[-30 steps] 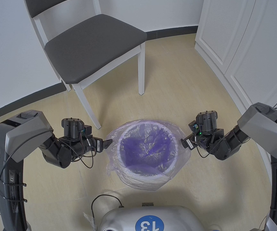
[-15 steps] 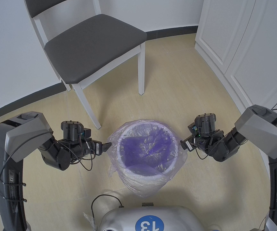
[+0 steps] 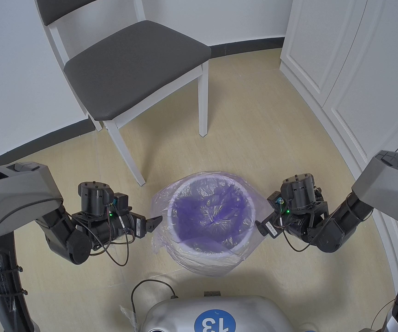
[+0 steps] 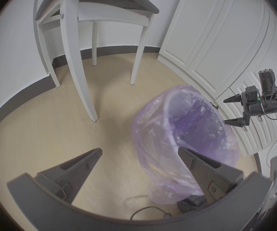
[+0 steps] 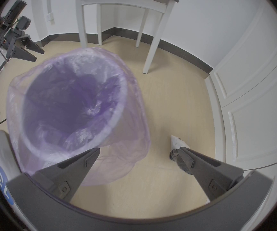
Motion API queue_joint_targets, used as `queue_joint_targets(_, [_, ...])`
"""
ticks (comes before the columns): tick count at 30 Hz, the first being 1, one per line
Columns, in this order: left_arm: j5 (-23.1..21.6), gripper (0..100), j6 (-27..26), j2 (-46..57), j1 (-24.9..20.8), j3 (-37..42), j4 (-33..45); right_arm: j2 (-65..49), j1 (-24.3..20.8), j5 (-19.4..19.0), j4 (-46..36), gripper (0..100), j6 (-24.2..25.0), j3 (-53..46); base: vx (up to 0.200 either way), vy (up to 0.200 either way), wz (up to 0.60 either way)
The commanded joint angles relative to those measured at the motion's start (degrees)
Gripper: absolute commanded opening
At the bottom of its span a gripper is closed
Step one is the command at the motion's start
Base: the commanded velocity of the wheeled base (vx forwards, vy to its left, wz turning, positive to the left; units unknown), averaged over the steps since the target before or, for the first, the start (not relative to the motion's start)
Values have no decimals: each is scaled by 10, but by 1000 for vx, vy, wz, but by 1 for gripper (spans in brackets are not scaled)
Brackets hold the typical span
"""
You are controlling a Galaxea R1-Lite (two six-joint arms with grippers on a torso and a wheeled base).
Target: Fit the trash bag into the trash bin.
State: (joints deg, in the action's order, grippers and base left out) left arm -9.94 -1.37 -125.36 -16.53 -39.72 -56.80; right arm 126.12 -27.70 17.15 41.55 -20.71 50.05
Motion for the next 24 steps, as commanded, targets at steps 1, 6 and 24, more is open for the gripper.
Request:
queue_joint_targets(1, [0,100,0,-6,-12,25,-10,-3,-14,0,6,100,1,-25,0,0,0])
queue_joint_targets(6, [0,100,0,-21,-17,32,-23,9,-19,0,26,100,1,-43,0,0,0])
queue_joint_targets(24, [0,100,-1,-57,-16,48,-67,10,-24,-1,49,100,1,-77,0,0,0])
